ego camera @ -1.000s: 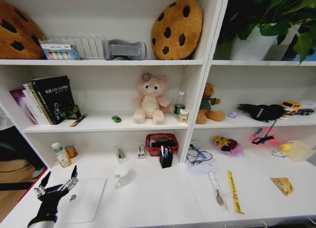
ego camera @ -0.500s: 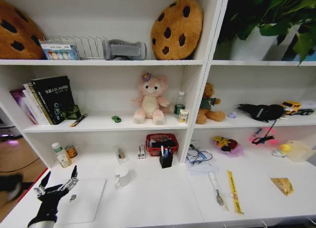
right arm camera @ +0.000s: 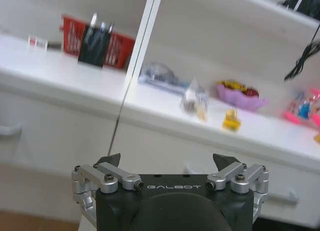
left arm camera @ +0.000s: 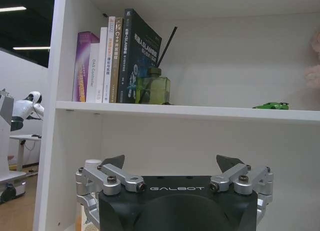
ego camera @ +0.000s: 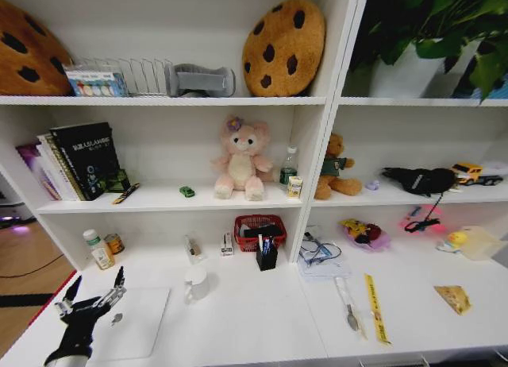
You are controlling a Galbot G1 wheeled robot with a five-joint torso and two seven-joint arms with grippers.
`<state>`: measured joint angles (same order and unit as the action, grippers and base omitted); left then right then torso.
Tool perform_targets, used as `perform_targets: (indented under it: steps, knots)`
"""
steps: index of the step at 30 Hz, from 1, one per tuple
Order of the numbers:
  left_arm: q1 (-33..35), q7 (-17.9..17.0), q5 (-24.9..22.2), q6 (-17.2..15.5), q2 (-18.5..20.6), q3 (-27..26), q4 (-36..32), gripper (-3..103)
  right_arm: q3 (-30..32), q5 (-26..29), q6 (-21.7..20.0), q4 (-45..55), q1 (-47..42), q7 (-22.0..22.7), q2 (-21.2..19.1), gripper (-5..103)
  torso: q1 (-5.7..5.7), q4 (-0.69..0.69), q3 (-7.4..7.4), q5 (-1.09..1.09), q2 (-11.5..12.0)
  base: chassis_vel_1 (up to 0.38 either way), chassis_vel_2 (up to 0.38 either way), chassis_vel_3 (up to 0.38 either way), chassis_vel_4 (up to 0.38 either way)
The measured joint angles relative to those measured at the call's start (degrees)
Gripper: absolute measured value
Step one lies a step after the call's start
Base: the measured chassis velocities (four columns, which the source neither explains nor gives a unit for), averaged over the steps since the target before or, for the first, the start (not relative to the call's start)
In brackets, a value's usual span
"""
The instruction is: Organize the objects on the table.
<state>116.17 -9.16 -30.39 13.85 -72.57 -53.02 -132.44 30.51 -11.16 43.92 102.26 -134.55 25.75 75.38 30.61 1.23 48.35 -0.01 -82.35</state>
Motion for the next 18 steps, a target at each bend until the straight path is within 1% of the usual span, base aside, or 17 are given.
perform_targets:
  steps: [2, 3, 4, 5, 6, 8, 9, 10, 11, 12, 13, 15, 16, 18]
  knots:
    - [0.00, 0.00, 0.00, 0.00, 0.00, 0.00, 0.00, 100, 0.43, 0.10, -1.04, 7.74, -3.28, -0.14, -0.04, 100, 0.00, 0.01, 0.00, 0.01, 0.00, 0.000, 0.000, 0.000, 0.000]
    - [0.00, 0.00, 0.00, 0.00, 0.00, 0.00, 0.00, 100, 0.43, 0.10, -1.04, 7.74, -3.28, -0.14, -0.04, 100, 0.00, 0.01, 0.00, 0.01, 0.00, 0.000, 0.000, 0.000, 0.000]
    - [0.00, 0.00, 0.00, 0.00, 0.00, 0.00, 0.00, 100, 0.72, -0.17, -1.55, 11.88, -5.00, -0.16, -0.18, 100, 0.00, 0.01, 0.00, -0.01, 0.00, 0.000, 0.000, 0.000, 0.000]
    - [0.00, 0.00, 0.00, 0.00, 0.00, 0.00, 0.00, 100, 0.72, -0.17, -1.55, 11.88, -5.00, -0.16, -0.18, 100, 0.00, 0.01, 0.00, -0.01, 0.00, 0.000, 0.000, 0.000, 0.000]
    - [0.00, 0.00, 0.00, 0.00, 0.00, 0.00, 0.00, 100, 1.05, -0.29, -2.16, 16.75, -6.89, 0.00, -0.46, 100, 0.00, 0.01, 0.00, 0.01, 0.00, 0.000, 0.000, 0.000, 0.000]
    - [0.00, 0.00, 0.00, 0.00, 0.00, 0.00, 0.00, 100, 1.82, 0.15, -3.20, 21.86, -8.46, 0.28, -0.68, 100, 0.00, 0.00, 0.01, -0.01, 0.00, 0.000, 0.000, 0.000, 0.000]
    - [0.00, 0.00, 0.00, 0.00, 0.00, 0.00, 0.00, 100, 1.82, 0.15, -3.20, 21.86, -8.46, 0.28, -0.68, 100, 0.00, 0.00, 0.01, -0.01, 0.00, 0.000, 0.000, 0.000, 0.000]
    - [0.00, 0.00, 0.00, 0.00, 0.00, 0.00, 0.00, 100, 2.86, 2.32, -4.87, 26.36, -8.98, 0.37, -0.73, 100, 0.00, 0.01, 0.00, 0.00, 0.00, 0.000, 0.000, 0.000, 0.000]
    - [0.00, 0.00, 0.00, 0.00, 0.00, 0.00, 0.00, 100, 3.57, 4.07, -6.25, 28.55, -8.78, 0.37, -0.72, 100, 0.00, 0.01, 0.00, 0.00, 0.00, 0.000, 0.000, 0.000, 0.000]
    - [0.00, 0.00, 0.00, 0.00, 0.00, 0.00, 0.00, 100, 3.57, 4.07, -6.25, 28.55, -8.78, 0.37, -0.72, 100, 0.00, 0.01, 0.00, 0.00, 0.00, 0.000, 0.000, 0.000, 0.000]
    - [0.00, 0.00, 0.00, 0.00, 0.00, 0.00, 0.00, 100, 4.30, 5.87, -7.96, 30.39, -8.21, 0.28, -0.72, 100, 0.00, 0.01, 0.01, -0.01, 0.01, 0.000, 0.000, 0.000, 0.000]
    - [0.00, 0.00, 0.00, 0.00, 0.00, 0.00, 0.00, 100, 5.51, 9.63, -12.68, 33.45, -5.63, -0.50, -1.16, 100, 0.00, 0.01, 0.01, 0.01, 0.01, 0.000, 0.000, 0.000, 0.000]
    - [0.00, 0.00, 0.00, 0.00, 0.00, 0.00, 0.00, 100, 5.51, 9.63, -12.68, 33.45, -5.63, -0.50, -1.16, 100, 0.00, 0.01, 0.01, 0.01, 0.01, 0.000, 0.000, 0.000, 0.000]
    - [0.00, 0.00, 0.00, 0.00, 0.00, 0.00, 0.00, 100, 5.59, 12.32, -17.95, 35.26, -2.77, -0.77, -2.11, 100, 0.00, 0.01, 0.01, 0.02, 0.01, 0.000, 0.000, 0.000, 0.000]
